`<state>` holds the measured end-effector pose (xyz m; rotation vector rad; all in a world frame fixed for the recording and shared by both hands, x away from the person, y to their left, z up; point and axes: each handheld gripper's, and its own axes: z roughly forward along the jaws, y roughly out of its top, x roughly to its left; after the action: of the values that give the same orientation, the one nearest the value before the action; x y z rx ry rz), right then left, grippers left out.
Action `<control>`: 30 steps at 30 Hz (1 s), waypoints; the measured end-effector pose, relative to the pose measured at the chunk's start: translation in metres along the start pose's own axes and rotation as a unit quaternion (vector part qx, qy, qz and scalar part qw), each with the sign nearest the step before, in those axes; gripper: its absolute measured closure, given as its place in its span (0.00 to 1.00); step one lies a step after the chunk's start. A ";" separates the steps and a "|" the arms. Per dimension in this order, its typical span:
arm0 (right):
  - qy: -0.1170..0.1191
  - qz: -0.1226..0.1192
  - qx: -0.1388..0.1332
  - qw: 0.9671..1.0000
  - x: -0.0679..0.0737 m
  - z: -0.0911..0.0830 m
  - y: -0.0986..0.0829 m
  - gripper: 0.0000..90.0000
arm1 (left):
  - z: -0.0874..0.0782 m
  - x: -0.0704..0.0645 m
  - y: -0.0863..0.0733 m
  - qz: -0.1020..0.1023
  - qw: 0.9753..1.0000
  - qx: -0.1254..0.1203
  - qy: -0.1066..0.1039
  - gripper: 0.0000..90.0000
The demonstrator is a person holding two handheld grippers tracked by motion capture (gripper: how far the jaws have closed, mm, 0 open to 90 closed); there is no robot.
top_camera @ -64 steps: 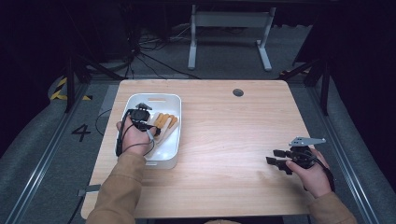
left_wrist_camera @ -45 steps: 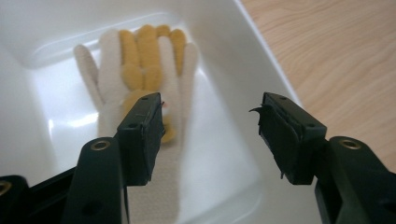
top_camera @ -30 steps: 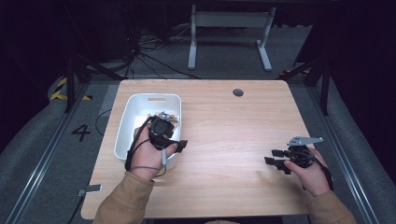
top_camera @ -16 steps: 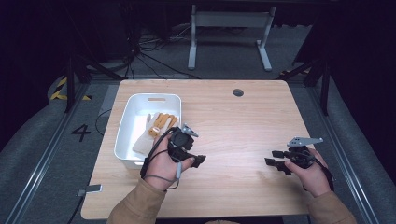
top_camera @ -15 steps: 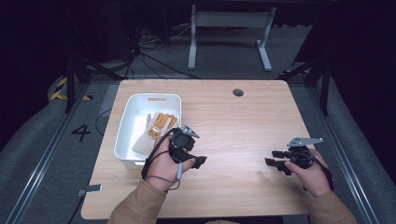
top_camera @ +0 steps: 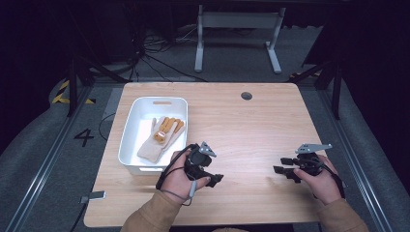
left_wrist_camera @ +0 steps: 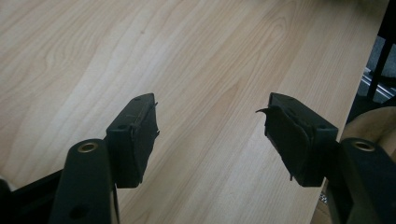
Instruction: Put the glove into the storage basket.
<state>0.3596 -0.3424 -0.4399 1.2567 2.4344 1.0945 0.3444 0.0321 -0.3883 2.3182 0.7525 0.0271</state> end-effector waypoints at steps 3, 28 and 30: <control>0.000 -0.002 -0.002 1.000 0.000 0.000 -0.001 0.51 | 0.012 0.001 -0.009 0.000 1.000 0.005 0.001 0.38; 0.014 -0.074 -0.035 0.997 0.007 0.018 -0.015 0.50 | 0.063 -0.002 -0.043 0.032 0.998 -0.017 0.047 0.33; 0.016 -0.077 -0.034 0.996 0.008 0.019 -0.015 0.50 | 0.063 -0.002 -0.043 0.030 0.998 -0.017 0.046 0.33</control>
<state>0.3541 -0.3315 -0.4624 1.0204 2.4475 1.1505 0.3347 0.0183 -0.4628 2.3189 0.7226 0.1718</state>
